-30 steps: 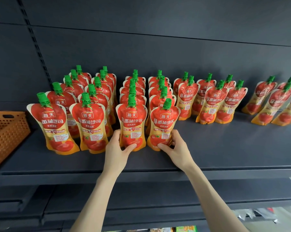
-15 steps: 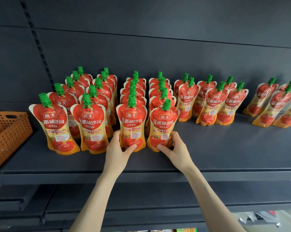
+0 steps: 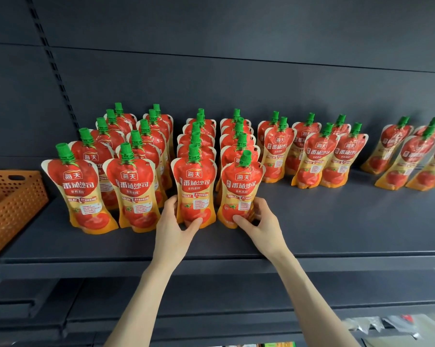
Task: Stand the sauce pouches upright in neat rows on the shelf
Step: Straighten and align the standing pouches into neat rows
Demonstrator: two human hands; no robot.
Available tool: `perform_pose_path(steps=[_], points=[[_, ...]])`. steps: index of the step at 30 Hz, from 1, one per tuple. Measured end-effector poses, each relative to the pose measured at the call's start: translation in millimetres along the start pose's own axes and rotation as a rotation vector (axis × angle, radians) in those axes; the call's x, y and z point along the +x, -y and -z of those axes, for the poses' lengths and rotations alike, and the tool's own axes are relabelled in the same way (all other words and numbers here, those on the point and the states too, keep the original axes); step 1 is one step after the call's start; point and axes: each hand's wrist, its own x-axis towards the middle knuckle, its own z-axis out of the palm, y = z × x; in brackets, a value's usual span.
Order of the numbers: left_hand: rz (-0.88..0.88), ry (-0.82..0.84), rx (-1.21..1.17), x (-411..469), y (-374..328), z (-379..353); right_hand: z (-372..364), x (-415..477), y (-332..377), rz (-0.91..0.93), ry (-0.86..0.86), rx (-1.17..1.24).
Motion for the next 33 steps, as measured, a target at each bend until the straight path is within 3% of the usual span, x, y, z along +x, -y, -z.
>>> perform_pose_path(steps=[7, 10, 20, 27, 33], points=[[-0.073, -0.161, 0.063, -36.7, 4.8, -5.7, 4.9, -22.1, -3.4, 0.055, -0.132, -0.136], [-0.199, -0.225, 0.135, -49.1, -2.5, -14.1, 16.3, -37.1, -8.8, 0.101, -0.172, -0.218], [-0.439, 0.026, 0.041, -28.1, -99.2, -120.4, 125.0, -15.3, -11.6, 0.224, -0.330, -0.289], [-0.386, -0.089, 0.110, 14.5, -136.1, -207.5, 217.4, 47.9, -31.7, 0.307, -0.236, -0.279], [-0.361, -0.260, 0.154, 67.6, -174.3, -229.8, 259.6, 115.3, -14.6, 0.433, -0.171, -0.286]])
